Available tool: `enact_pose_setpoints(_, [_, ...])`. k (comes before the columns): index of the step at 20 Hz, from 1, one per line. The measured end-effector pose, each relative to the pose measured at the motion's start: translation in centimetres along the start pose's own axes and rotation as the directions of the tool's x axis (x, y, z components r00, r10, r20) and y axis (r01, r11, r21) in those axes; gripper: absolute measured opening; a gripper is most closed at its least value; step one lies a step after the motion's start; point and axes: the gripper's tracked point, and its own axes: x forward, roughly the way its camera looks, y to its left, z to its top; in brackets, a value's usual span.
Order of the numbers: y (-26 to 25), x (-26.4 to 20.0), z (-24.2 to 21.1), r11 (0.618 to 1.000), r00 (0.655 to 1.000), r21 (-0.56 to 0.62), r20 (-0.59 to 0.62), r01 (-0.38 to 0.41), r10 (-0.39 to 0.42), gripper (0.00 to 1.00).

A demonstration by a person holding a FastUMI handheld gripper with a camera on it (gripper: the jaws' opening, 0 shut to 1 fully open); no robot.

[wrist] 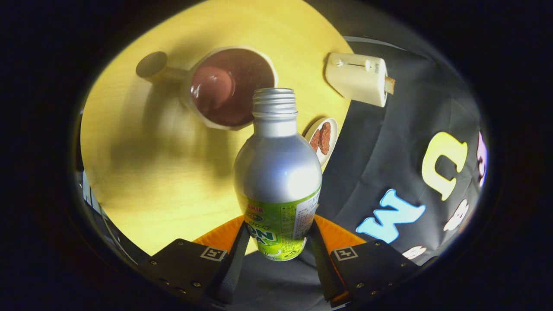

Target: Take the bottle from table, then pour the juice into the cup, finally place the bottle on the coaster

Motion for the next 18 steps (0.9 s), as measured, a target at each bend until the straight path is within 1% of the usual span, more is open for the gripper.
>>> enact_pose_setpoints(3, [1.2, -0.2, -0.2, 0.991, 0.998, 0.125, 0.054, -0.045, 0.038, 0.75])
enact_pose_setpoints(5, [1.7, -0.2, -0.7, 0.980, 0.996, 0.192, 0.079, -0.053, 0.039, 0.75])
enact_pose_setpoints(7, [2.6, -0.2, -0.8, 0.955, 0.991, 0.282, 0.119, -0.090, 0.058, 0.75])
enact_pose_setpoints(11, [4.6, 0.0, -0.6, 0.869, 0.976, 0.461, 0.194, -0.179, 0.098, 0.75])
enact_pose_setpoints(15, [4.6, -0.1, 0.0, 0.785, 0.958, 0.582, 0.282, -0.213, 0.051, 0.75])
enact_pose_setpoints(16, [4.6, -0.1, 0.2, 0.758, 0.953, 0.612, 0.300, -0.225, 0.041, 0.75])
enact_pose_setpoints(18, [4.7, 0.0, 0.8, 0.691, 0.938, 0.669, 0.345, -0.273, 0.036, 0.75])
